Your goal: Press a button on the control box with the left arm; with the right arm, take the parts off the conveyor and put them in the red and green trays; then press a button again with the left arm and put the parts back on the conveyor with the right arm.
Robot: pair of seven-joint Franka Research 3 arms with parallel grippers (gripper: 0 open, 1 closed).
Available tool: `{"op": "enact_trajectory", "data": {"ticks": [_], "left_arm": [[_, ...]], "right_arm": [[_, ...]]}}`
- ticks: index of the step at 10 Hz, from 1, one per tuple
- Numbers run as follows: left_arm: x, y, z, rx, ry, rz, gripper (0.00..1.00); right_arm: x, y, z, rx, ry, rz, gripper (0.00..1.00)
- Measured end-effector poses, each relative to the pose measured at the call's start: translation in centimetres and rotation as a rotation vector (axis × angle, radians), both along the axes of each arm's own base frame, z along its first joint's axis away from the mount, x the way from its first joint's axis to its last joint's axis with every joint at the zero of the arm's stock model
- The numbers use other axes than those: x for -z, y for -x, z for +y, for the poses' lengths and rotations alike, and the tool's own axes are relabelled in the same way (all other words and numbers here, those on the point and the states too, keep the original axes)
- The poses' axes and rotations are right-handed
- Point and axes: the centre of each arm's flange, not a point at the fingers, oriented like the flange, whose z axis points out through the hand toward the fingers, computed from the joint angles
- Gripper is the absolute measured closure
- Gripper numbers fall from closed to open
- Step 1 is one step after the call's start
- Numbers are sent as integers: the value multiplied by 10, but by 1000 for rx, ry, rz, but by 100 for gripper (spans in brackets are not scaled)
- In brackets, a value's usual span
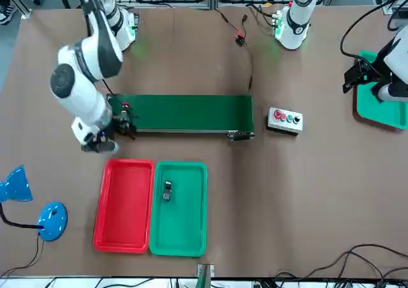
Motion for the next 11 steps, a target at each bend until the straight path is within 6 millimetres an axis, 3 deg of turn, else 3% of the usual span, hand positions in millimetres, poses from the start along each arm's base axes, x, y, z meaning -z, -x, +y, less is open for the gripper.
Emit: {"op": "enact_trajectory", "data": {"ticks": [3,5,8,11], "left_arm": [[0,0,0,0,0,-1,0],[0,0,0,0,0,-1,0],[0,0,1,-1,0,-1,0],[0,0,1,-1,0,-1,0]], "right_arm": [[49,-52,49,212,-67,-140,0],[84,-57,68,248,-91,-180,0],[105,-67,78,266,-143,-280,0],[139,-67,81,261,-137,-285,0]]}}
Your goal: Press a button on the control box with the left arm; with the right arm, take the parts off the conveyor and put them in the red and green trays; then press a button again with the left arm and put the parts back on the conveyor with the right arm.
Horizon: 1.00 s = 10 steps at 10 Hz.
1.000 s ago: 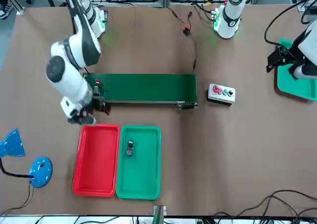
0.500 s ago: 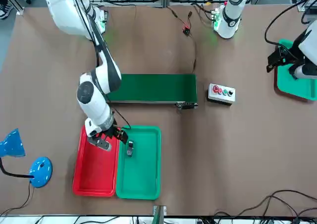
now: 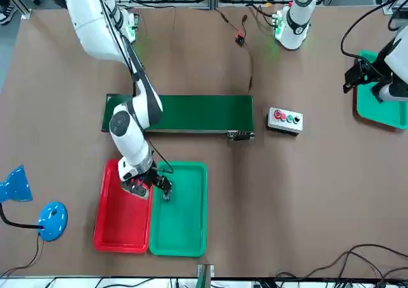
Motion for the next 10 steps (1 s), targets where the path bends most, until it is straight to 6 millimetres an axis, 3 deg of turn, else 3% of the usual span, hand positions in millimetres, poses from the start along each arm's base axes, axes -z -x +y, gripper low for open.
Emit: {"op": "enact_trajectory", "data": {"ticks": [5,10], "left_arm": [[0,0,1,-1,0,0,0],[0,0,1,-1,0,0,0]], "right_arm": [[41,4,7,-15,18,-5,0],[67,18,30,-48,42,-8,0]]}}
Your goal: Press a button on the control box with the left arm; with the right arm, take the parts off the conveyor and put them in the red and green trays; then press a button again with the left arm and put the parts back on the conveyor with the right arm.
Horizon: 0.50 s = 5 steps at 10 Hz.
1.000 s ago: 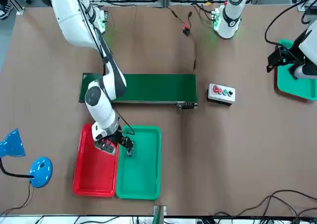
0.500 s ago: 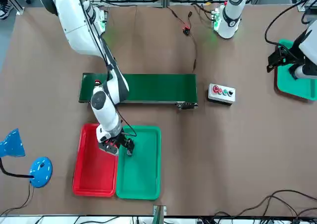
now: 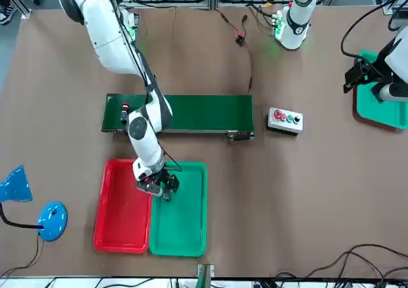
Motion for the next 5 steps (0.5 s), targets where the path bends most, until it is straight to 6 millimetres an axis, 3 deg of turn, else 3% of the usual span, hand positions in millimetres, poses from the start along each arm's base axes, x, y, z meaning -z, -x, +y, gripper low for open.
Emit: {"op": "enact_trajectory", "data": {"ticks": [5], "left_arm": [[0,0,0,0,0,0,0]], "right_arm": [[-3,-6,3,20,-12,-14,5]]}}
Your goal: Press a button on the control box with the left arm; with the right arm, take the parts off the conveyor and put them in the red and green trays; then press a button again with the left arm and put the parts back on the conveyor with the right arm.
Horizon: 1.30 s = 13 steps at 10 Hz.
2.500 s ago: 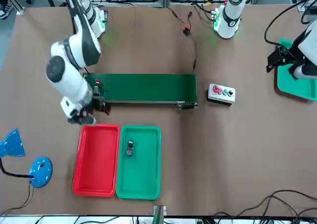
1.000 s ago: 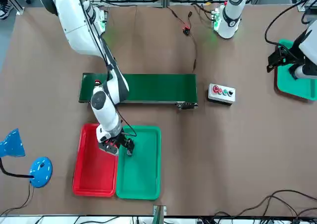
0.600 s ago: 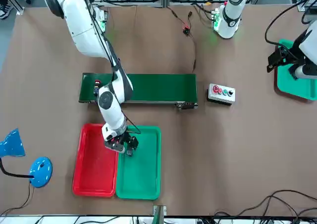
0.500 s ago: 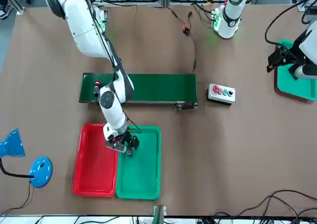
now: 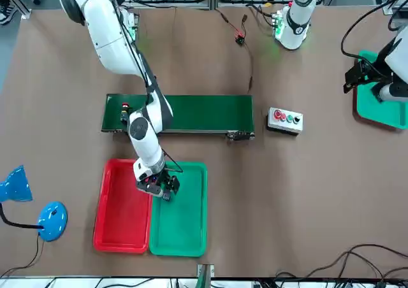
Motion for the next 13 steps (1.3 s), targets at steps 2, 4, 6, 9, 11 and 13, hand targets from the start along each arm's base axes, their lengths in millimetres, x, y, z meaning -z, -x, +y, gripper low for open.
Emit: {"op": "enact_trajectory", "data": {"ticks": [2,4,6,9,11,13], "left_arm": [[0,0,0,0,0,0,0],[0,0,0,0,0,0,0],[0,0,0,0,0,0,0],[0,0,0,-1,0,0,0],[0,0,0,-1,0,0,0],[0,0,1,-2,0,0,0]], "right_arm": [[5,-2,8,11,-8,-3,6],[9,-3,13,12,-3,-8,7],[11,-2,14,16,-2,-8,15],[12,-4,11,20,4,-11,21],[12,-3,12,18,6,-12,30],[17,-1,14,11,13,-10,34]]}}
